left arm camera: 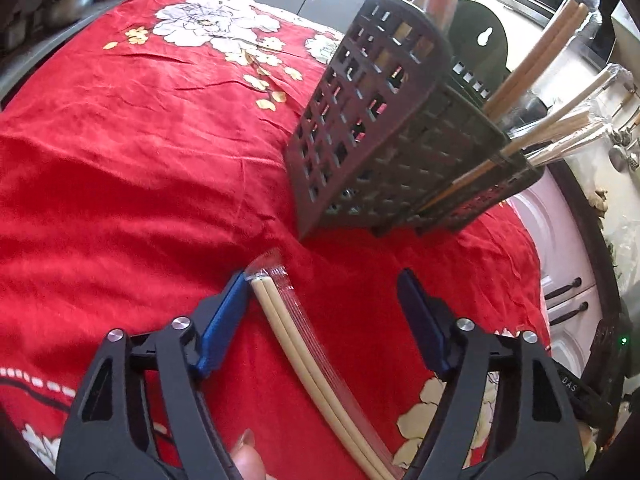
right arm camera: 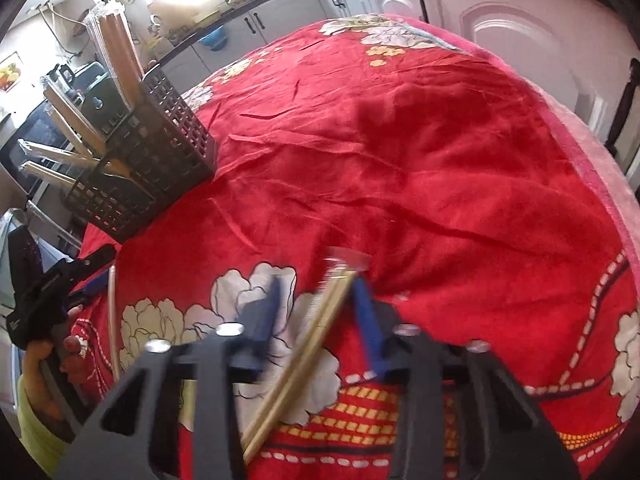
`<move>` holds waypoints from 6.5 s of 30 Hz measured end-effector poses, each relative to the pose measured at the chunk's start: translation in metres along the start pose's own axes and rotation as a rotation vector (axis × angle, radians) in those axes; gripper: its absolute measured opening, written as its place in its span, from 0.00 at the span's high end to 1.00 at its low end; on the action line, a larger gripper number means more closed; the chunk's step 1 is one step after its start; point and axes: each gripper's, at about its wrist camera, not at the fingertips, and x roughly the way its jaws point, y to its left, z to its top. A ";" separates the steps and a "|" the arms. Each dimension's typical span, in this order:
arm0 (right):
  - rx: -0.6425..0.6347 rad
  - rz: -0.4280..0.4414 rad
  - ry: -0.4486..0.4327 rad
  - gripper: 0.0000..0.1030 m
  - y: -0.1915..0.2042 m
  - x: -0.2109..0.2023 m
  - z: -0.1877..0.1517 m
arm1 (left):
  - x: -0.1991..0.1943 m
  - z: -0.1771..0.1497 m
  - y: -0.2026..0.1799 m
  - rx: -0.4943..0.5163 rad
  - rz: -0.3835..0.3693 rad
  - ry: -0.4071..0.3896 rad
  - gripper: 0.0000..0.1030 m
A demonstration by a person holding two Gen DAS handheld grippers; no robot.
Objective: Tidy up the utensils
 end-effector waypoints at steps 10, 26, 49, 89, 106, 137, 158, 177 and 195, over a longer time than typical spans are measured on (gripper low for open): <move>-0.064 0.098 -0.032 0.91 0.027 -0.002 0.005 | 0.002 0.003 0.000 0.072 0.105 -0.014 0.71; -0.223 0.219 -0.117 0.94 0.085 -0.037 0.017 | -0.049 0.004 -0.011 0.061 -0.075 -0.081 0.97; -0.385 0.336 -0.412 0.94 0.143 -0.120 0.048 | -0.158 0.047 -0.095 0.256 -0.252 -0.330 0.97; -0.401 0.280 -0.941 0.94 0.188 -0.122 0.185 | -0.172 0.160 -0.138 0.299 -0.163 -0.538 0.97; -0.395 0.239 -0.940 0.94 0.178 -0.049 0.171 | -0.124 0.147 -0.124 0.288 -0.126 -0.471 0.97; -0.335 0.274 -0.698 0.77 0.148 -0.043 0.127 | -0.105 0.128 -0.103 0.248 -0.090 -0.418 0.97; -0.325 0.228 -0.648 0.41 0.121 -0.087 0.082 | -0.152 0.082 -0.101 0.248 -0.083 -0.431 0.40; -0.399 0.233 -0.595 0.11 0.119 -0.115 0.026 | -0.176 0.012 -0.091 0.236 -0.067 -0.416 0.10; -0.440 0.163 -0.462 0.07 0.110 -0.094 -0.028 | -0.139 -0.054 -0.062 0.226 0.061 -0.333 0.10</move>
